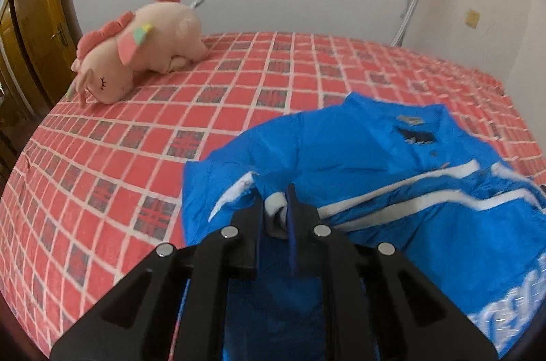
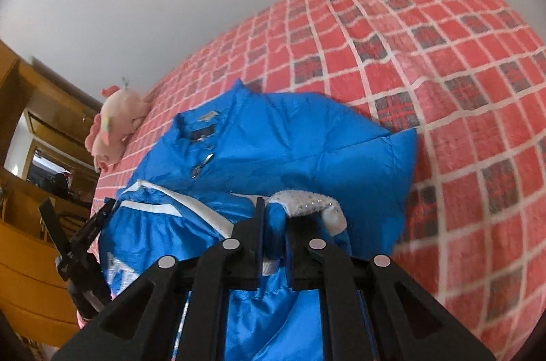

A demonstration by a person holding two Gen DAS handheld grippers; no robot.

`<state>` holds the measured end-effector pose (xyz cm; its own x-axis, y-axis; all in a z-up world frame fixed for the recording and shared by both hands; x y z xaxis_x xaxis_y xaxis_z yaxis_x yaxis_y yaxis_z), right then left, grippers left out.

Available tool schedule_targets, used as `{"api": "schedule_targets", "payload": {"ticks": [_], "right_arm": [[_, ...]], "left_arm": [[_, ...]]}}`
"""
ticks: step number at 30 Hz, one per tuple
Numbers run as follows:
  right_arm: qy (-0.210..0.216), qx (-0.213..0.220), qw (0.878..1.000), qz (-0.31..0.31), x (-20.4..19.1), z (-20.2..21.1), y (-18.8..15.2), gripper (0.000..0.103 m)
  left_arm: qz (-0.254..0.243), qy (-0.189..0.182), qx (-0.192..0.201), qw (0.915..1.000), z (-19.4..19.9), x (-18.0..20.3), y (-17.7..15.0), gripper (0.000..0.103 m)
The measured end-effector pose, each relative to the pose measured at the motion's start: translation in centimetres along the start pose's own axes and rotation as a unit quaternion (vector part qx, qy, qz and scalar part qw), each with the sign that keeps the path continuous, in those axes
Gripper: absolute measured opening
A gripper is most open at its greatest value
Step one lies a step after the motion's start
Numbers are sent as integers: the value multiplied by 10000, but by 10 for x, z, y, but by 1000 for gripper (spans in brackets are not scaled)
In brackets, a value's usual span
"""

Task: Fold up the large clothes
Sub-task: 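Grasp the hem with both grippers and lift it toward the collar, then lay the hem over the collar and open both grippers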

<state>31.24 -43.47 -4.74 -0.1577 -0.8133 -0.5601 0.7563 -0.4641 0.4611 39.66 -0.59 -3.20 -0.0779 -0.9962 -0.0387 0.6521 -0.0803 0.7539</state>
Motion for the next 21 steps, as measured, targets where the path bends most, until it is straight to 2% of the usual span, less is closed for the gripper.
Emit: {"api": "schedule_targets", "payload": {"ticks": [6, 10, 13, 14, 16, 17, 18, 21], "right_arm": [[80, -9, 10000, -47, 8, -20, -3, 10], [48, 126, 9995, 279, -5, -6, -6, 20], [206, 284, 9985, 431, -17, 13, -8, 55], [171, 396, 9976, 540, -21, 20, -8, 68], [-31, 575, 9946, 864, -29, 34, -13, 68], [-60, 558, 9939, 952, -29, 39, -17, 68], [-60, 506, 9938, 986, -28, 42, -21, 68], [-255, 380, 9930, 1085, -19, 46, -33, 69]], "left_arm": [[-88, 106, -86, 9999, -25, 2, -6, 13], [-147, 77, -63, 9998, -18, 4, -6, 14], [16, -94, -97, 9999, -4, -1, 0, 18], [70, -148, -96, 9998, 0, -3, 1, 21], [140, -222, -41, 9996, 15, -11, 3, 35], [119, -178, 6, 9998, 20, -13, 3, 55], [39, -74, 121, 9999, 30, -17, 2, 61], [-189, 125, 190, 9996, 45, -27, -9, 61]]}}
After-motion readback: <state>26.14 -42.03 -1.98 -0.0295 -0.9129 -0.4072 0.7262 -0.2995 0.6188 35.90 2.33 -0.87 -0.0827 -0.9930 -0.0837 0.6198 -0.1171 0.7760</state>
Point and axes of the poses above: each gripper's, at about its wrist camera, not at the fingertips, and z roughly against the way its jaws point, x to its right, y to its top, the point moved 1 cm from there along -z, roughly the way its jaws point, and after that the axes turned 9 degrees about x, right-handed, at the moved point
